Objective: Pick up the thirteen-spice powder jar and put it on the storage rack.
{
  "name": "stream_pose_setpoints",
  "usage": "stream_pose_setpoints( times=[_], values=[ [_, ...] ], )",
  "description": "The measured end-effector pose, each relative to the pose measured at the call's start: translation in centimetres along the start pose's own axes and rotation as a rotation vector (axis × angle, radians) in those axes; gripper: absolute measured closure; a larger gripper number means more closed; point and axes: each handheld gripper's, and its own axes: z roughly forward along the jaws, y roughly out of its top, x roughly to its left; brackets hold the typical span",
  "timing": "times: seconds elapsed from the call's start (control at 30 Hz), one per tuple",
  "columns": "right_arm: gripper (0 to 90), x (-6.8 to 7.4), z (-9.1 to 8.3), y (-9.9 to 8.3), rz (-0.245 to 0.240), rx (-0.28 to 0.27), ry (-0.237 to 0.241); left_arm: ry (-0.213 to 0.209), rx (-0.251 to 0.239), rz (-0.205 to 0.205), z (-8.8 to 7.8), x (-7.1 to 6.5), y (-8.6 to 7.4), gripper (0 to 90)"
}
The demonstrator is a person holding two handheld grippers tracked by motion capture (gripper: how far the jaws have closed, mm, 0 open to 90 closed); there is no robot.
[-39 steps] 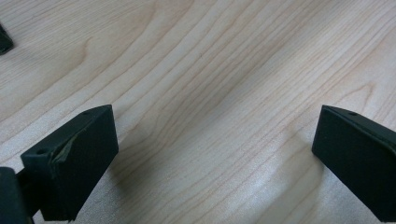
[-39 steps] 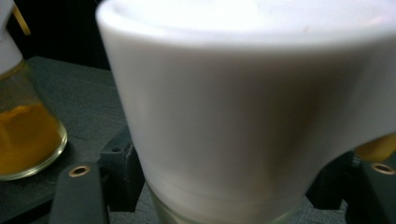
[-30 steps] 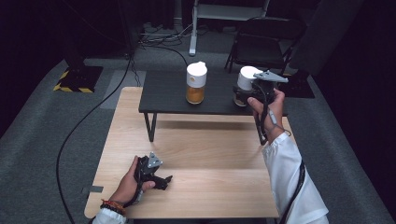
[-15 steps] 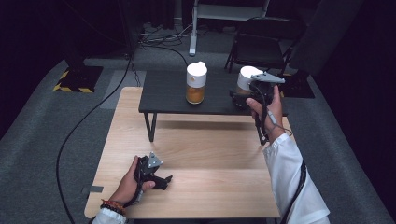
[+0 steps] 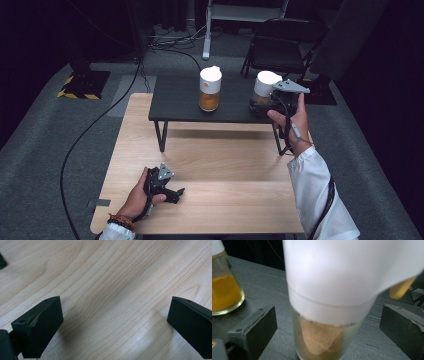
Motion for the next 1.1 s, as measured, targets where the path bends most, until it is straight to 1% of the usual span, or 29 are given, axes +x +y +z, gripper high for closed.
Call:
stream_pose_setpoints(
  times=[0.07,0.13,0.23,0.33,0.4,0.5,0.57,0.73,0.93,1.0,1.1],
  values=[
    [1.0,0.0,-0.3,-0.3,-0.004,-0.008,0.006,0.000,0.000,0.000,0.0,0.0,0.0,0.0],
    [1.0,0.3,-0.7,-0.6,-0.016,-0.023,-0.011,0.002,0.002,-0.002,0.0,0.0,0.0,0.0],
    [1.0,0.4,-1.1,-0.9,-0.022,-0.032,-0.018,0.003,0.002,-0.003,0.0,-0.1,0.0,0.0],
    [1.0,1.0,-1.7,-1.5,-0.042,-0.047,-0.047,0.002,0.002,-0.002,0.0,0.0,0.0,0.0],
    [1.0,1.0,-2.1,-1.9,-0.055,-0.058,-0.043,0.003,0.002,-0.002,0.0,-0.1,0.0,0.0],
    [1.0,1.7,-2.7,-2.6,-0.088,-0.088,-0.071,0.003,0.002,-0.002,0.0,-0.1,0.0,0.0],
    [1.0,1.9,-3.0,-3.2,-0.108,-0.106,-0.077,0.001,-0.001,0.002,0.0,0.0,0.0,0.0],
    [1.0,1.9,-3.7,-4.6,-0.136,-0.135,-0.054,0.001,-0.001,0.003,0.0,0.0,0.0,0.0],
    [1.0,1.9,-4.4,-7.2,-0.179,-0.193,-0.031,0.003,-0.001,0.002,0.0,-0.1,0.0,0.1],
    [1.0,2.0,-4.6,-8.1,-0.197,-0.206,-0.026,0.003,-0.001,0.003,0.0,-0.1,0.0,0.1],
    [1.0,2.1,-4.7,-9.1,-0.210,-0.218,-0.025,0.003,-0.001,0.002,0.0,-0.1,0.0,0.0]
  ],
)
